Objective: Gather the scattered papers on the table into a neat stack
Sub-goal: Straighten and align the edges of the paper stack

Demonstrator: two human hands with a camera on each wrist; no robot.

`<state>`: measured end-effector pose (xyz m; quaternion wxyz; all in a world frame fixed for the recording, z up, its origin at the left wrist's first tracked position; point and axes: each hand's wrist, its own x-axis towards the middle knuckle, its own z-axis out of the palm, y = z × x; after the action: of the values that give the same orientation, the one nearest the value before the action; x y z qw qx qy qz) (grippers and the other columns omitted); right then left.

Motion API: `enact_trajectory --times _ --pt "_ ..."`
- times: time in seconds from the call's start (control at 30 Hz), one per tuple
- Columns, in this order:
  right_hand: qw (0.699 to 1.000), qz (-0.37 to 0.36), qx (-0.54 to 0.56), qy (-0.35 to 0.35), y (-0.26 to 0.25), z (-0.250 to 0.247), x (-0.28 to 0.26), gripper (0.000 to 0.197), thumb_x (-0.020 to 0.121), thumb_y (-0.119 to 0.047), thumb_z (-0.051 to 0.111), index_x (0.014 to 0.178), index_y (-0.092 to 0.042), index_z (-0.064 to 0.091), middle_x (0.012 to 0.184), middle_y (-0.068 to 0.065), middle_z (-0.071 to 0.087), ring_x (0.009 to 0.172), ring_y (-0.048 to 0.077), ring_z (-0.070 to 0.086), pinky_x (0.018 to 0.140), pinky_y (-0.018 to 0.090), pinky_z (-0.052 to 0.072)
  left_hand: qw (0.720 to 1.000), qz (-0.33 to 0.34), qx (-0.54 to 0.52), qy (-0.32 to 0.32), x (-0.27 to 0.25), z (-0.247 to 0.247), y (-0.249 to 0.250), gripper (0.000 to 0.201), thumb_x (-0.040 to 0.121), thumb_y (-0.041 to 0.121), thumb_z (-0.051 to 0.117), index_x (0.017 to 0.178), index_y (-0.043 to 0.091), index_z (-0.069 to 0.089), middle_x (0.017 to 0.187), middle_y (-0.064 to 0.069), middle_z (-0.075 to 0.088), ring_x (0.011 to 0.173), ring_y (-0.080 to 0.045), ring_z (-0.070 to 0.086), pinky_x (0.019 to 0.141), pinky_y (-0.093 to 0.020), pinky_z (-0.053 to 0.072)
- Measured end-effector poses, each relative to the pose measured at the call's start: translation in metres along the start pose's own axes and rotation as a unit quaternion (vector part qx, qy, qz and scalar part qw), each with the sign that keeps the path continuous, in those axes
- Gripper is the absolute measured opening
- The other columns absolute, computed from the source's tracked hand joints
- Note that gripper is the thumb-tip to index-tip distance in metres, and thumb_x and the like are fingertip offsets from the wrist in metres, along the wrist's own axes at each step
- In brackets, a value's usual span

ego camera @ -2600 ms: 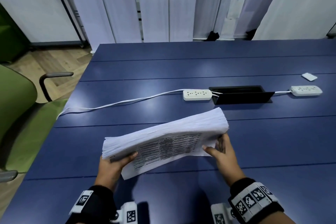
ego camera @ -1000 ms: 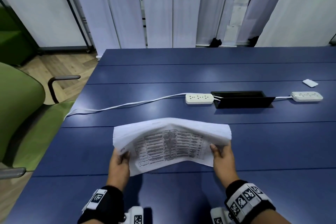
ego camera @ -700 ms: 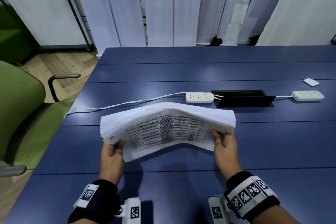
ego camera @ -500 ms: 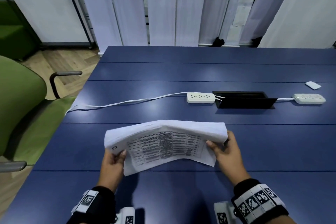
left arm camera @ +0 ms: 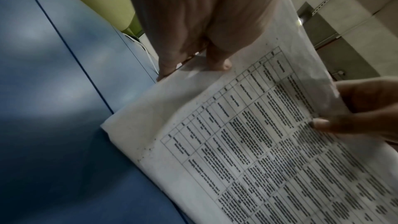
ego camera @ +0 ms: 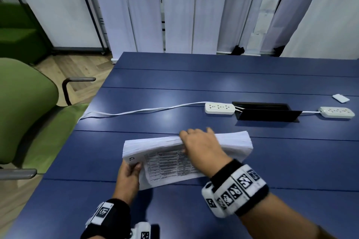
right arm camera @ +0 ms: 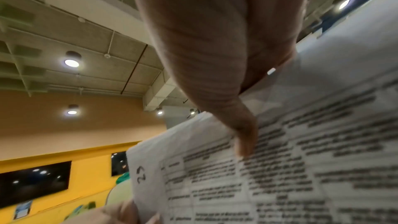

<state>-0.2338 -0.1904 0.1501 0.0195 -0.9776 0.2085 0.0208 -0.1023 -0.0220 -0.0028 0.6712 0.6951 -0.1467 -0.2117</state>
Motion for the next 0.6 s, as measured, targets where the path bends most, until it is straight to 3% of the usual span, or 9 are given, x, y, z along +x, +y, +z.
enact_trajectory --times 0.07,0.13,0.2,0.27,0.37,0.43,0.5,0.57,0.6 --pt "1.000 -0.022 -0.002 0.018 -0.013 0.001 0.009 0.033 0.082 -0.006 0.056 0.112 -0.018 0.050 0.111 0.002 0.061 0.107 0.026 0.058 0.081 0.037 0.037 1.000 0.005 0.007 -0.007 -0.002 -0.001 -0.002 0.035 0.095 -0.013 0.043 0.118 0.010 0.054 0.109 -0.005 0.065 0.112 -0.030 0.057 0.101 -0.038 0.042" --pt "0.999 -0.020 0.012 0.032 -0.018 0.000 0.012 0.032 0.078 -0.001 0.056 0.106 -0.017 0.052 0.106 0.003 0.063 0.104 0.028 0.060 0.070 0.032 0.029 1.000 0.014 0.003 0.002 -0.003 -0.004 -0.001 0.035 0.095 -0.010 0.047 0.111 0.019 0.057 0.110 -0.004 0.066 0.114 -0.031 0.058 0.098 -0.031 0.046" --pt "0.997 -0.011 0.040 0.058 -0.017 -0.005 0.009 0.030 0.076 -0.001 0.055 0.100 -0.018 0.053 0.103 0.003 0.064 0.102 0.029 0.059 0.068 0.032 0.026 0.999 0.045 -0.005 0.018 -0.005 -0.008 0.006 0.025 0.094 0.007 0.058 0.112 0.025 0.055 0.114 -0.001 0.065 0.114 -0.025 0.057 0.098 -0.028 0.047" --pt "0.990 0.018 0.089 0.108 -0.012 -0.017 0.003 0.026 0.074 -0.002 0.053 0.095 -0.018 0.053 0.101 0.005 0.065 0.100 0.032 0.059 0.067 0.033 0.028 0.996 0.069 0.004 0.059 -0.004 -0.013 0.015 0.036 0.090 0.021 0.066 0.120 0.028 0.047 0.127 -0.004 0.055 0.121 -0.022 0.051 0.106 -0.038 0.041" --pt "0.950 0.099 0.202 0.218 0.010 -0.028 -0.010 0.025 0.071 -0.001 0.054 0.087 -0.020 0.055 0.086 0.006 0.067 0.087 0.033 0.060 0.063 0.035 0.034 0.994 0.030 -0.066 0.085 -0.002 -0.008 0.034 0.065 0.091 0.000 0.059 0.144 0.018 0.026 0.145 -0.003 0.036 0.135 -0.017 0.037 0.115 -0.040 0.031" --pt "0.889 0.131 0.363 0.247 0.029 -0.029 -0.014 0.028 0.070 0.005 0.058 0.081 -0.021 0.057 0.072 0.000 0.063 0.074 0.022 0.059 0.061 0.032 0.040 0.996 0.009 -0.086 0.038 -0.003 0.000 0.050 0.064 0.094 0.001 0.054 0.148 0.016 0.023 0.147 -0.001 0.036 0.133 -0.009 0.040 0.112 -0.029 0.033" --pt "0.777 0.121 0.563 0.256 0.041 -0.026 -0.017 0.039 0.072 0.017 0.061 0.079 -0.021 0.062 0.069 -0.008 0.062 0.069 0.004 0.057 0.062 0.022 0.046 0.996 0.032 -0.071 -0.047 -0.004 0.012 0.070 0.041 0.097 0.010 0.049 0.136 0.014 0.038 0.131 0.006 0.051 0.111 0.010 0.052 0.094 -0.009 0.041" --pt "0.681 0.127 0.675 0.255 0.048 -0.017 -0.022 0.045 0.076 0.025 0.057 0.090 -0.017 0.064 0.078 -0.009 0.069 0.075 0.001 0.062 0.071 0.015 0.050 0.990 0.070 -0.072 -0.101 0.000 0.023 0.088 0.029 0.095 0.026 0.049 0.119 0.011 0.052 0.109 0.014 0.065 0.094 0.014 0.058 0.084 -0.005 0.044" --pt "0.655 0.141 0.697 0.254 0.050 -0.010 -0.024 0.044 0.079 0.024 0.056 0.095 -0.016 0.064 0.082 -0.007 0.071 0.078 0.001 0.064 0.072 0.015 0.051 0.988 0.085 -0.070 -0.112 0.001 0.030 0.096 0.027 0.095 0.031 0.050 0.115 0.014 0.055 0.103 0.016 0.068 0.094 0.012 0.059 0.084 -0.006 0.045"
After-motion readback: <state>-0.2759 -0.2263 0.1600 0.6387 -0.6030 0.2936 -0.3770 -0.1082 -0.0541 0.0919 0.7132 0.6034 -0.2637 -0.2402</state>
